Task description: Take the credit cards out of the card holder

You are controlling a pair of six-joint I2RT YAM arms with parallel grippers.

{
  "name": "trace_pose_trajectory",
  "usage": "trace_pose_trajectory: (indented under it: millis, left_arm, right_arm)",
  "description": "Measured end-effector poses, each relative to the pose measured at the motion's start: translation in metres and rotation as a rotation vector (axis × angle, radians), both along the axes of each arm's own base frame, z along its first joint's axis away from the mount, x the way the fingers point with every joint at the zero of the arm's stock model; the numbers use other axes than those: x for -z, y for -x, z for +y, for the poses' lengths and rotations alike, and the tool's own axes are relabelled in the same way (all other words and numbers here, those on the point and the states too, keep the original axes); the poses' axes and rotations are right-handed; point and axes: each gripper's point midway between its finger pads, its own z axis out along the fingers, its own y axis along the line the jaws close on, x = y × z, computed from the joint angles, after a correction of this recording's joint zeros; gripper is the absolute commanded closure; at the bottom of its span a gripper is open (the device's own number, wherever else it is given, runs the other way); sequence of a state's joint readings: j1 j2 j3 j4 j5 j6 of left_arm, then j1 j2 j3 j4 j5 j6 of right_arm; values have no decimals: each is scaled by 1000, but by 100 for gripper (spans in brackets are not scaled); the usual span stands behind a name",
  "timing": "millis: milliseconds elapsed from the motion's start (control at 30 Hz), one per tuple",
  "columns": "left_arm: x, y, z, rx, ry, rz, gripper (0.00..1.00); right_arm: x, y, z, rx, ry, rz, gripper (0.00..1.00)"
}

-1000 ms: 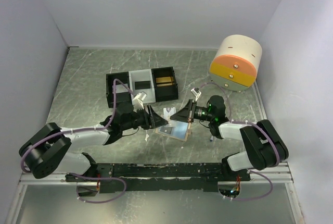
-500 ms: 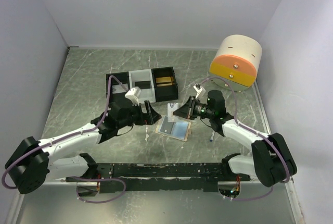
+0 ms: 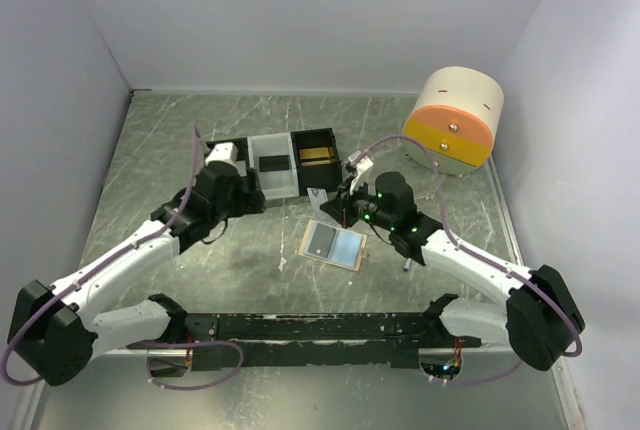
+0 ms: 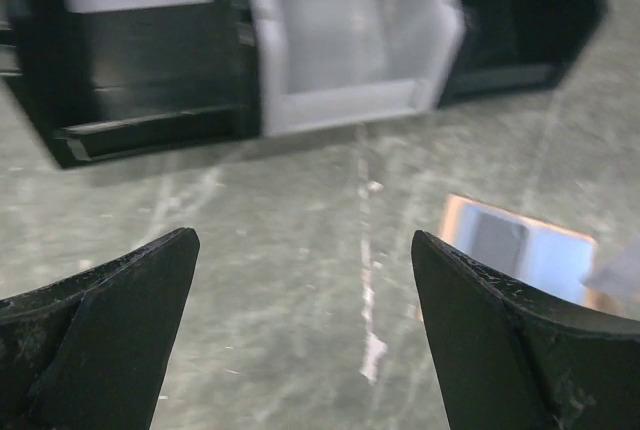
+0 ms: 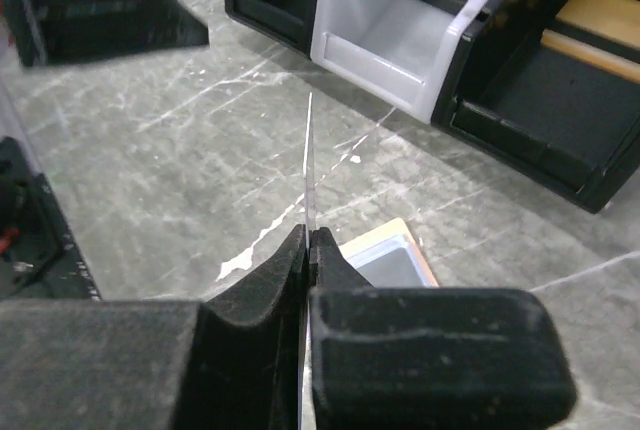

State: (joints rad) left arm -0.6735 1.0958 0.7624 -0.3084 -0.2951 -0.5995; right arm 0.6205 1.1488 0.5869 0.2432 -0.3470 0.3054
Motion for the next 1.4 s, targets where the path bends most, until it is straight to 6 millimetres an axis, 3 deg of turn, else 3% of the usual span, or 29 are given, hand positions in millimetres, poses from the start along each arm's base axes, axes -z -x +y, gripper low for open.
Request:
trace_pose_trajectory:
  millis: [100, 267, 433, 600, 700, 900, 1133, 1400]
  left_arm:
    - [2, -13, 38, -92, -31, 14, 0]
    - [-5, -25, 85, -210, -18, 38, 0]
    - [-34, -39, 133, -346, -19, 4, 0]
    - [-52, -33, 172, -444, -109, -49, 0]
    - [-50, -32, 192, -495, -153, -41, 0]
    - [-25, -24, 250, -645, -115, 52, 0]
    - [-30, -15, 249, -635, -76, 18, 0]
    - [-37, -14, 244, -610, -60, -11, 0]
  right_arm:
    - [-1, 1, 8, -17, 80, -96, 100]
    - [-12, -3, 30, -83, 181, -263, 100]
    - [-15, 2, 62, -221, 269, -421, 100]
    - [-19, -8, 103, -335, 332, -532, 100]
    - [-22, -18, 122, -365, 354, -582, 100]
    - [-34, -39, 160, -411, 373, -667, 100]
    - [-22, -62, 198, -432, 401, -680, 100]
    - [8, -95, 226, -392, 456, -641, 100]
